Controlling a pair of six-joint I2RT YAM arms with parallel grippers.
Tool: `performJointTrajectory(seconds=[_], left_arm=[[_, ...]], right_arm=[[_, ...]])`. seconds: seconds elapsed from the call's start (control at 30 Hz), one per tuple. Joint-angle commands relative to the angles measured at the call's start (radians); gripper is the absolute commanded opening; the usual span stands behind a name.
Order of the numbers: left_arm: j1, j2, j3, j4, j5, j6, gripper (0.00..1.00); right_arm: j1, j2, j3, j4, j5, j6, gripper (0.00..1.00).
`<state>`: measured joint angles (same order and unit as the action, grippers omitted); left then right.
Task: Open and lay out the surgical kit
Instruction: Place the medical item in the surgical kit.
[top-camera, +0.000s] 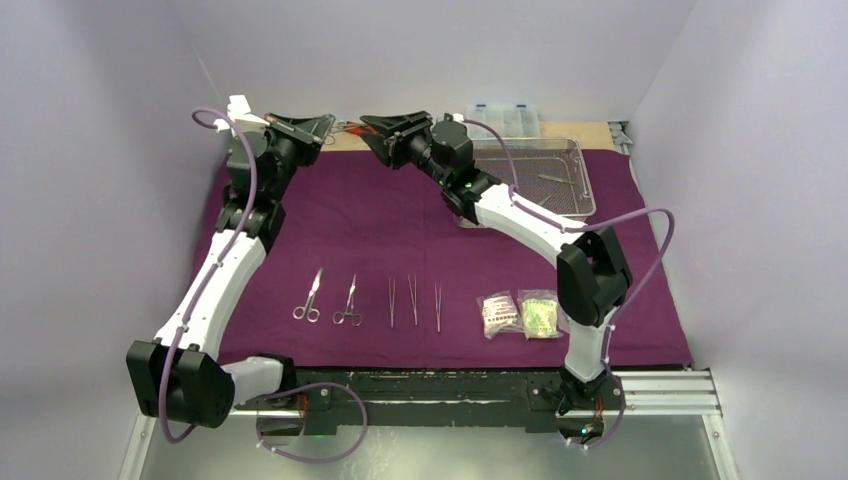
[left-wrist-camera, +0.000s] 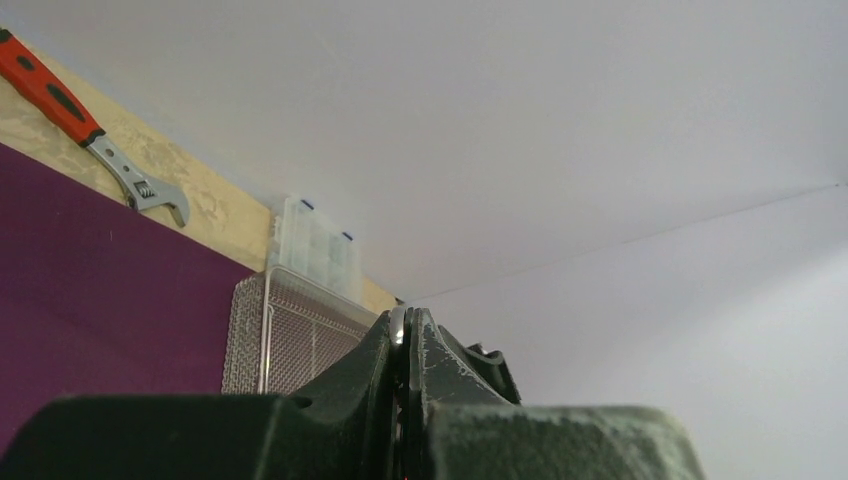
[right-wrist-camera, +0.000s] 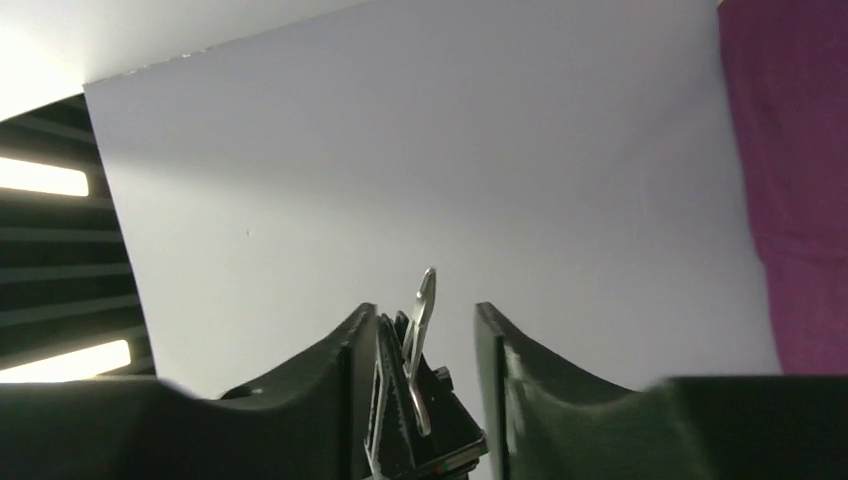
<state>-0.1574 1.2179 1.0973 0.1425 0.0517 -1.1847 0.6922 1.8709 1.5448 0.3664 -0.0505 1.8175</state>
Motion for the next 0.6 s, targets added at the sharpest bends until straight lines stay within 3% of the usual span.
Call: performJointTrajectory(seconds=[0.0, 0.2, 0.3, 0.37, 0.4, 0.47, 0.5, 0.57], left_arm=[[-0.001, -0.047, -0.029, 0.051, 0.000, 0.003, 0.00], [-0.001, -0.085, -0.056, 0.033, 0.007, 0.013, 0.00], [-0.001, -0.106, -0.071, 0.010, 0.010, 0.012, 0.00], [-0.001, -0.115, -0.078, -0.005, 0.020, 0.015, 0.00], [-0.001, -0.120, -0.076, -0.022, 0.026, 0.024, 0.05], [-0.001, -0.127, -0.055, -0.106, 0.018, 0.066, 0.37], [-0.001, -0.131, -0.029, -0.196, -0.009, 0.094, 0.53], [-0.001, -0.140, 0.028, -0.434, -0.099, 0.163, 0.71]], right_arm=[[0.011, 0.022, 0.058, 0.031, 0.045, 0.017, 0.36], [0.018, 0.015, 0.057, 0.055, 0.073, -0.023, 0.17], [0.021, 0.009, 0.046, 0.075, 0.079, -0.054, 0.00], [0.024, 0.001, 0.038, 0.081, 0.085, -0.080, 0.00], [0.025, -0.004, 0.035, 0.081, 0.087, -0.096, 0.00], [0.024, -0.014, 0.023, 0.073, 0.091, -0.123, 0.00], [0.024, -0.021, 0.012, 0.071, 0.095, -0.134, 0.00], [0.025, -0.033, -0.016, 0.071, 0.081, -0.185, 0.00]])
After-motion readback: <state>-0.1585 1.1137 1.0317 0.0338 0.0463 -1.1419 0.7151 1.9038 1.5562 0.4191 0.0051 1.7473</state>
